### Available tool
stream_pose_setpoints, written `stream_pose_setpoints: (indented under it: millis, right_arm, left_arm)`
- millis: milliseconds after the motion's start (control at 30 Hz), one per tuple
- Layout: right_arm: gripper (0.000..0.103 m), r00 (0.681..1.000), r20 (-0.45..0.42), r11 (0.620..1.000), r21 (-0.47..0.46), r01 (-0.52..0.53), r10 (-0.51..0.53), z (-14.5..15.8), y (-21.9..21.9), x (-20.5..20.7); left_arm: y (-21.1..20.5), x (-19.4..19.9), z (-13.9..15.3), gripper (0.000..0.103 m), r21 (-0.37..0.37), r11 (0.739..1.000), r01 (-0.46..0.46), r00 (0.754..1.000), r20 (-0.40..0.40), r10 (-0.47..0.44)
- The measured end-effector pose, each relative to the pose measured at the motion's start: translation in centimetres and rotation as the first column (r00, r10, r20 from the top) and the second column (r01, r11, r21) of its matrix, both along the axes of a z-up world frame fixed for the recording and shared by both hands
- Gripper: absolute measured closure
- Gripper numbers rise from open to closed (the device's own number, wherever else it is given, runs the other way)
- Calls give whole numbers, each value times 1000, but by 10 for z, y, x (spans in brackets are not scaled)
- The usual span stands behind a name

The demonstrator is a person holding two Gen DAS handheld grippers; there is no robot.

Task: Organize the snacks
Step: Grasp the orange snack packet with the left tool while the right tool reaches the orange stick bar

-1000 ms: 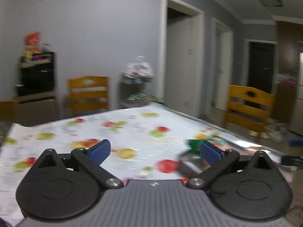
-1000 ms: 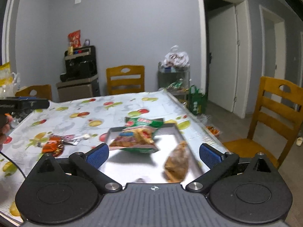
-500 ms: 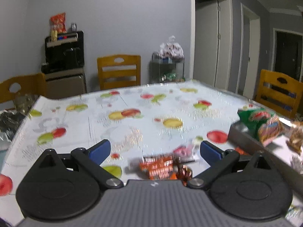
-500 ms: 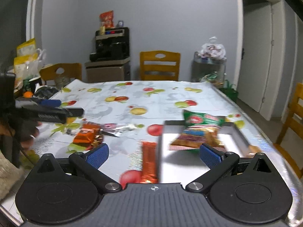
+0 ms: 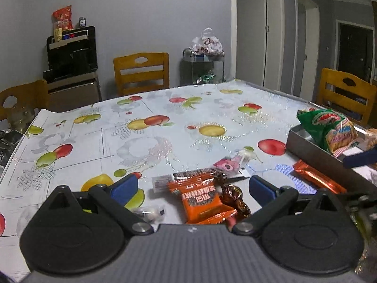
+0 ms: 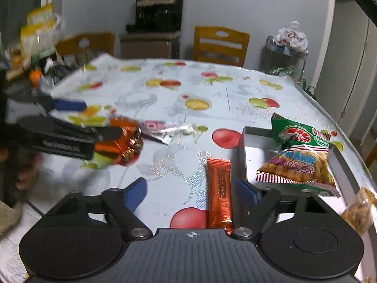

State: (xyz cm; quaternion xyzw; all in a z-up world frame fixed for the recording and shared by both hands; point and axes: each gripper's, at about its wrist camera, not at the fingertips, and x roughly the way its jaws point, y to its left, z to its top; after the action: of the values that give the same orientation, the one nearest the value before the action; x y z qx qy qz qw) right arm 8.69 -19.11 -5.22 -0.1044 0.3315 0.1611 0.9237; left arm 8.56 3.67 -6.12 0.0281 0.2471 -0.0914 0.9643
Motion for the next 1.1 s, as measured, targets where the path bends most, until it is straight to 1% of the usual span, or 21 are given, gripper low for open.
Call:
stream_pose_setpoints:
  millis: [33, 67, 100, 167, 267, 333, 367, 433, 533, 567, 667, 733, 800, 833, 900, 1000, 1067, 1100]
  right_arm:
    - [41, 1000, -12, 1000, -1, 5, -5, -2, 2, 3]
    - [44, 1000, -26, 1000, 5, 10, -10, -4, 3, 7]
    - [49, 999, -37, 1000, 15, 21, -20, -6, 3, 10]
    - [51, 998, -45, 999, 33, 36, -35, -8, 2, 16]
    - [52, 997, -43, 998, 35, 59, -57, -13, 2, 21]
    - [52, 996, -41, 997, 12, 74, -73, -18, 3, 24]
    - [52, 997, -25, 997, 0, 77, -77, -19, 3, 25]
    - [52, 997, -15, 997, 1, 78, -78, -20, 4, 27]
    - [52, 998, -18, 998, 25, 63, -63, -20, 4, 28]
    - [52, 998, -17, 998, 31, 54, -54, -20, 5, 28]
    - [53, 999, -43, 993, 114, -15, 20, -19, 4, 25]
    - [53, 998, -40, 988, 147, -38, 45, -18, 4, 22]
    - [53, 999, -5, 991, 127, -34, 35, -16, 5, 17]
    - [53, 999, 22, 994, 108, -26, 23, -14, 5, 15]
    - [53, 999, 43, 997, 74, 4, -7, -12, 4, 16]
    - [53, 999, 14, 997, 64, 45, -46, -15, -1, 22]
    - [53, 997, -7, 996, 45, 77, -77, -19, -2, 27]
    - [53, 996, -2, 996, 29, 90, -90, -21, -1, 28]
  left_arm:
    - [1, 1, 0, 1, -8, 1000, -5, 1000, -3, 5]
    - [1, 2, 0, 1, -17, 1000, -10, 1000, -10, 10]
    - [2, 4, -1, 2, -29, 999, -13, 1000, -20, 13]
    - [4, 6, -3, 2, -46, 999, -11, 999, -37, 10]
    - [4, 8, -6, 9, -56, 998, -8, 999, -50, 5]
    - [4, 10, -8, 17, -57, 998, -11, 998, -61, 7]
    - [4, 11, -8, 20, -58, 998, -11, 998, -67, 7]
    - [5, 13, -10, 33, -67, 998, -7, 996, -85, 1]
    - [6, 18, -13, 41, -70, 997, -16, 993, -118, 7]
    - [7, 20, -15, 42, -74, 997, -20, 992, -130, 10]
    - [10, 22, -17, 50, -86, 996, -31, 988, -152, 18]
    - [11, 23, -18, 61, -90, 995, -40, 987, -156, 26]
    - [12, 24, -18, 68, -92, 995, -46, 987, -160, 31]
    - [12, 23, -18, 68, -93, 995, -46, 987, -159, 31]
    - [12, 23, -18, 68, -92, 995, -46, 987, -159, 31]
    - [12, 23, -18, 69, -86, 995, -45, 987, -156, 32]
    - [12, 23, -17, 69, -85, 995, -45, 987, -155, 31]
    - [12, 23, -17, 69, -86, 995, -45, 987, -156, 31]
